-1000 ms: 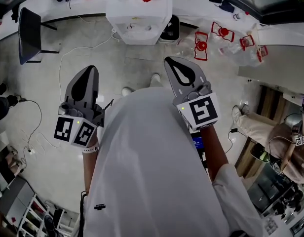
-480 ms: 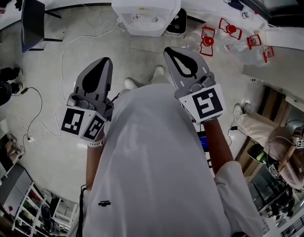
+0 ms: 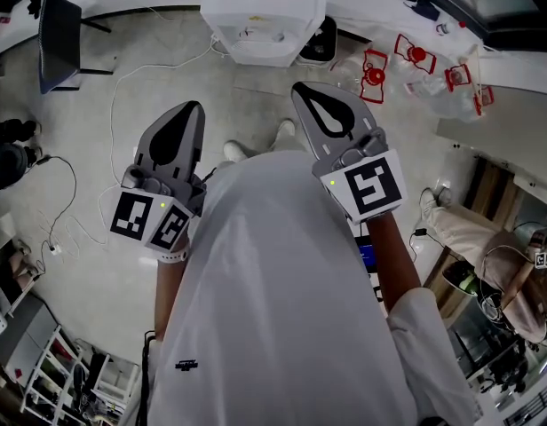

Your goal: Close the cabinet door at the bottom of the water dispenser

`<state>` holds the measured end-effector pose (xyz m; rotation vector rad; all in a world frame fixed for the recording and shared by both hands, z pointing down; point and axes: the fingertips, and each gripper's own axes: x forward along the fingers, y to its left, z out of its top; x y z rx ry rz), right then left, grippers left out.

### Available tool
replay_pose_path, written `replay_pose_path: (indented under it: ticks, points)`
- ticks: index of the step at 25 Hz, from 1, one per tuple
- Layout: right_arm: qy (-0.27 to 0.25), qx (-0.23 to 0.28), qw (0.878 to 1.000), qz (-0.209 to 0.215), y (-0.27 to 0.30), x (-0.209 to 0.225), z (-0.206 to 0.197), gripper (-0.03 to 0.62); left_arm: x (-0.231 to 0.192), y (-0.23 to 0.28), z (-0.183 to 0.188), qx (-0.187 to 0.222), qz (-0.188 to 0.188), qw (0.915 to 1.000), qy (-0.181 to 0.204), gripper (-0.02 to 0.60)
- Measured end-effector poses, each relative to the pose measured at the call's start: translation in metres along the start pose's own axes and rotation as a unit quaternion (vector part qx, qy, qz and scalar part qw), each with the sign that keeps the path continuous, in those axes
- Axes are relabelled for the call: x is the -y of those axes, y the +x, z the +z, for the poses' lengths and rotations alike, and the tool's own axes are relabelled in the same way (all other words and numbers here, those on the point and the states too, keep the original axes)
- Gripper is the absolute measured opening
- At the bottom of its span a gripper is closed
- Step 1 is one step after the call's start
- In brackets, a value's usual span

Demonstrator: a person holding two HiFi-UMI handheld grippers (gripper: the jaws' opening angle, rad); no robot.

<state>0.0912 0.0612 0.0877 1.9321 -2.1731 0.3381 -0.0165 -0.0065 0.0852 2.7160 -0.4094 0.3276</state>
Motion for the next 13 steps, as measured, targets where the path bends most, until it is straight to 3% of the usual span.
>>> replay_pose_path:
  ticks: [13]
  points:
    - [0.002,-0.003,1.0,-0.003,0.0037,0.003,-0.0003,0.009,-0.0038,0.0059,0.0032,0.0,-0.004,1.0,-0.002,0.006]
